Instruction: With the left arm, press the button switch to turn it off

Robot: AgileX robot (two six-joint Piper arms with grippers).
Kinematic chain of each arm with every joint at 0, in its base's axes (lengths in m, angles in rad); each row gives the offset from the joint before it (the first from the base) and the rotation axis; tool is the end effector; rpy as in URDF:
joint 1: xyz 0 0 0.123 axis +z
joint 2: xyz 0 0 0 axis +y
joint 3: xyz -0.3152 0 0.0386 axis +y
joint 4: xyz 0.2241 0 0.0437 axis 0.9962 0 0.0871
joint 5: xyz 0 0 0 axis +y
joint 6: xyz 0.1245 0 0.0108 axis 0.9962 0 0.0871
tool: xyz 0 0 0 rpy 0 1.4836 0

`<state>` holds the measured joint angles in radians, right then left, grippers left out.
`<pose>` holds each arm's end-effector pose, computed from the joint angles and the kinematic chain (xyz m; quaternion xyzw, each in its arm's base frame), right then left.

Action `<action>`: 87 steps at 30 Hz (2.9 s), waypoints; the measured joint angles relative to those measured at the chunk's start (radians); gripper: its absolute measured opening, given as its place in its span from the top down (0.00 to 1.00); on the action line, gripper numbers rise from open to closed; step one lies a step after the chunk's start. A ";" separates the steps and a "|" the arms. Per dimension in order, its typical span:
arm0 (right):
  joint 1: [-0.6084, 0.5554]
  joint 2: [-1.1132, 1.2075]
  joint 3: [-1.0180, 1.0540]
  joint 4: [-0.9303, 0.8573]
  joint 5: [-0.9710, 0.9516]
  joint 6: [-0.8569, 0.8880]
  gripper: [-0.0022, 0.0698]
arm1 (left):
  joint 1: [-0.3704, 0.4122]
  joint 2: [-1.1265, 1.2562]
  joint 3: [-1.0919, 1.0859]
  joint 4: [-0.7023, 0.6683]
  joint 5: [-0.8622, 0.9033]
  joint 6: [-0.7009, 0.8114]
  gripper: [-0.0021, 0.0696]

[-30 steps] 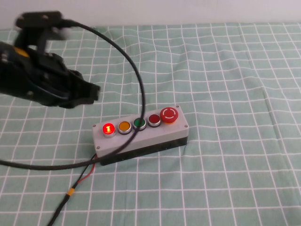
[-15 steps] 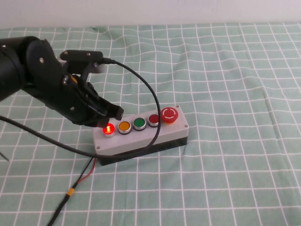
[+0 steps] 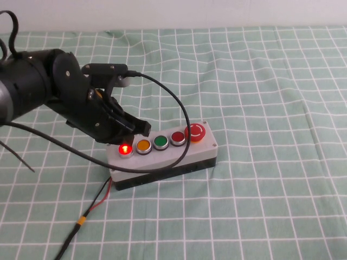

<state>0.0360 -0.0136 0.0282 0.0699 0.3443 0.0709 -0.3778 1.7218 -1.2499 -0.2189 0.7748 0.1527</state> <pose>0.0292 0.0040 0.1642 0.0329 0.7954 0.0615 0.6020 0.3236 -0.1489 0.2532 0.1964 0.9550 -0.1130 0.1915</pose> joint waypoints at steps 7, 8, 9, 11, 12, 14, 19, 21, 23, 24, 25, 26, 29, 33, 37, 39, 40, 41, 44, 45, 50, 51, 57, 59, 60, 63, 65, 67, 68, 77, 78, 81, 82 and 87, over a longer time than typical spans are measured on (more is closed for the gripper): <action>0.000 0.000 0.000 0.000 0.000 0.000 0.99 | 0.000 -0.102 -0.027 0.023 0.092 -0.021 0.97; 0.000 0.000 0.000 0.000 0.000 0.000 0.99 | 0.000 -0.142 -0.039 0.027 0.098 -0.021 0.97; 0.000 0.000 0.000 0.000 0.000 0.000 0.99 | 0.000 -0.189 -0.052 0.029 0.102 -0.023 0.97; 0.000 0.000 0.000 0.000 0.000 0.000 0.99 | 0.000 -0.285 -0.071 0.031 0.105 -0.023 0.97; 0.000 0.000 0.000 0.000 0.000 0.000 0.99 | 0.000 -0.342 -0.076 0.031 0.105 -0.023 0.97; 0.000 0.000 0.000 0.000 0.000 0.000 0.99 | 0.000 -0.455 -0.080 0.031 0.113 -0.023 0.97; 0.000 0.000 0.000 0.000 0.000 0.000 0.99 | 0.000 -0.703 -0.058 0.056 0.141 -0.025 0.97; 0.000 0.000 0.000 0.000 0.000 0.000 0.99 | 0.000 -0.814 -0.027 0.073 0.143 -0.027 0.97; 0.000 0.000 0.000 0.000 0.000 0.000 0.99 | 0.000 -0.922 0.013 0.084 0.141 -0.035 0.97; 0.000 0.000 0.000 0.000 0.000 0.000 0.99 | -0.002 -0.974 0.039 0.090 0.141 -0.036 0.97; 0.000 0.000 0.000 0.000 0.000 0.000 0.99 | -0.001 -1.015 0.060 0.094 0.141 -0.037 0.97; 0.000 0.000 0.000 0.000 0.000 0.000 0.99 | -0.001 -1.061 0.086 0.099 0.139 -0.039 0.97; 0.000 0.000 0.000 0.000 0.000 0.000 0.99 | -0.001 -1.156 0.157 0.106 0.139 -0.058 0.97; 0.000 0.000 0.000 0.000 0.000 0.000 0.99 | -0.001 -1.211 0.215 0.106 0.141 -0.082 0.97; 0.000 0.000 0.000 0.000 0.000 0.000 0.99 | -0.001 -1.216 0.228 0.106 0.144 -0.093 0.97; 0.000 0.000 0.000 0.000 0.000 0.000 0.99 | -0.001 -1.216 0.228 0.106 0.146 -0.094 0.97; 0.000 0.000 0.000 0.000 0.000 0.000 0.99 | -0.001 -1.216 0.228 0.106 0.148 -0.094 0.97; 0.000 0.000 0.000 0.000 0.000 0.000 0.99 | -0.001 -1.216 0.228 0.106 0.150 -0.095 0.97; 0.000 0.000 0.000 0.000 0.000 0.000 0.99 | -0.001 -1.216 0.228 0.106 0.153 -0.097 0.97; 0.000 0.000 0.000 0.000 0.000 0.000 0.99 | -0.001 -1.216 0.228 0.106 0.153 -0.097 0.97; 0.000 0.000 0.000 0.000 0.000 0.000 0.99 | -0.001 -1.216 0.228 0.112 0.155 -0.097 0.97; 0.000 0.000 0.000 0.000 0.000 0.000 0.99 | -0.001 -1.216 0.228 0.112 0.155 -0.097 0.97; 0.000 0.000 0.000 0.000 0.000 0.000 0.99 | 0.001 -1.220 0.271 0.137 0.091 -0.097 0.97; 0.000 0.000 0.000 0.000 0.000 0.000 0.99 | 0.013 -1.238 0.320 0.155 0.072 -0.097 0.97; 0.000 0.000 0.000 0.000 0.000 0.000 0.99 | 0.026 -1.253 0.351 0.158 0.060 -0.100 0.97; 0.000 0.000 0.000 0.000 0.000 0.000 0.99 | 0.076 -1.326 0.450 0.162 0.007 -0.113 0.97; 0.000 0.000 0.000 0.000 0.000 0.000 0.99 | 0.114 -1.385 0.525 0.163 -0.044 -0.116 0.97; 0.000 0.000 0.000 0.000 0.000 0.000 0.99 | 0.147 -1.455 0.617 0.172 -0.119 -0.120 0.97; 0.000 0.000 0.000 0.000 0.000 0.000 0.99 | 0.158 -1.483 0.666 0.177 -0.155 -0.120 0.97; 0.000 0.000 0.000 0.000 0.000 0.000 0.99 | 0.182 -1.691 1.082 0.197 -0.535 -0.120 0.97; 0.000 0.000 0.000 0.000 0.000 0.000 0.99 | 0.182 -1.696 1.120 0.198 -0.562 -0.120 0.97; 0.000 0.000 0.000 0.000 0.000 0.000 0.99 | 0.182 -1.698 1.213 0.198 -0.611 -0.120 0.97; 0.000 0.000 0.000 0.000 0.000 0.000 0.99 | 0.183 -1.698 1.241 0.198 -0.618 -0.120 0.97; 0.000 0.000 0.000 0.000 0.000 0.000 0.99 | 0.218 -1.720 1.276 0.200 -0.514 -0.126 0.97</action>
<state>0.0360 -0.0136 0.0282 0.0699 0.3443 0.0709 -0.1600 0.0016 0.0256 -0.0185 0.2604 0.0266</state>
